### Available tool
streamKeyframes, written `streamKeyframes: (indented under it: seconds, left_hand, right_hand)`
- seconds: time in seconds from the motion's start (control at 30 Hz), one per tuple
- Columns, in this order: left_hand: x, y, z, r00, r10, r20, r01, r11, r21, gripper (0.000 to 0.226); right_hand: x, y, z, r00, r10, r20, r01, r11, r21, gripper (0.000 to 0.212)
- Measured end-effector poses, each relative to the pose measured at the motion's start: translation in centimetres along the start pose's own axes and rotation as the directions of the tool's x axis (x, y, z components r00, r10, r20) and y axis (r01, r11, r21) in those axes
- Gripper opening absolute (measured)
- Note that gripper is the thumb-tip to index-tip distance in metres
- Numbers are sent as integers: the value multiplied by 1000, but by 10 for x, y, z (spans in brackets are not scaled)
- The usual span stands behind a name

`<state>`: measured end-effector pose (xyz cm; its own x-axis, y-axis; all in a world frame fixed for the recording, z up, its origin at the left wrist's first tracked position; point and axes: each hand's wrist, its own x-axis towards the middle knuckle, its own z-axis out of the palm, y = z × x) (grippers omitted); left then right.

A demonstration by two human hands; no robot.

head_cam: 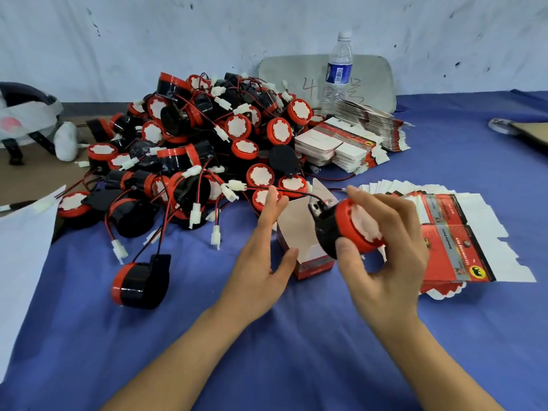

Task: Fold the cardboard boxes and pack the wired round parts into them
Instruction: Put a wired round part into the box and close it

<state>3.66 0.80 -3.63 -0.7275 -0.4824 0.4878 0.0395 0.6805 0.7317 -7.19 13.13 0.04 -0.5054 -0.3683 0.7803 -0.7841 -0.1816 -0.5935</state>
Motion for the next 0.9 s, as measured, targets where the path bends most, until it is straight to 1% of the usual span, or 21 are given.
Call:
streamKeyframes:
  seconds: [0.07,0.13,0.17,0.23,0.3,0.37,0.43,0.53,0.6,0.7,0.77,0.83,0.9]
  left_hand:
    - [0,-3,1,999,32,-21,-31,999,15,73]
    - [-1,-5,3,996,83,-31,-80,994,79,53]
    - [-2,-5,4,994,103,-26,-100,989,112,46]
    - [-2,-5,5,994,110,-16,-107,984,145,36]
    - [-3,-4,6,996,92,-10,-89,984,152,31]
    - [-3,-2,6,996,83,-16,-80,985,150,32]
    - [-4,0,7,996,86,-26,-81,984,156,33]
    - [-3,2,7,992,108,-63,-96,982,163,31]
    - [-3,2,6,990,109,-87,-93,981,169,30]
    - [-2,0,5,988,120,-94,-95,968,232,29]
    - [-2,0,5,987,112,-116,-78,962,262,27]
    - [-2,0,6,985,97,-140,-53,957,286,26]
    - [-3,1,8,985,87,-148,-42,958,283,27]
  right_hand:
    - [-1,1,4,998,19,59,-16,998,-55,47]
    - [-4,1,10,993,14,113,-4,996,-88,53]
    - [-5,1,11,992,4,123,9,995,-100,56]
    - [-6,1,11,996,-32,88,43,990,-132,60]
    - [-4,1,8,998,-64,11,65,987,-149,61]
    - [-1,1,5,997,-52,-48,45,990,-136,57]
    - [2,1,3,998,-34,-46,28,993,-117,52]
    - [6,1,0,998,-24,56,29,995,-98,50]
    - [8,5,-1,988,-30,152,50,990,-129,51]
    - [11,13,-4,953,-25,303,113,954,-278,51]
    - [13,18,-7,919,22,393,124,931,-342,51]
    - [15,20,-11,884,77,462,106,927,-359,53]
    - [17,21,-14,866,99,490,82,939,-334,54]
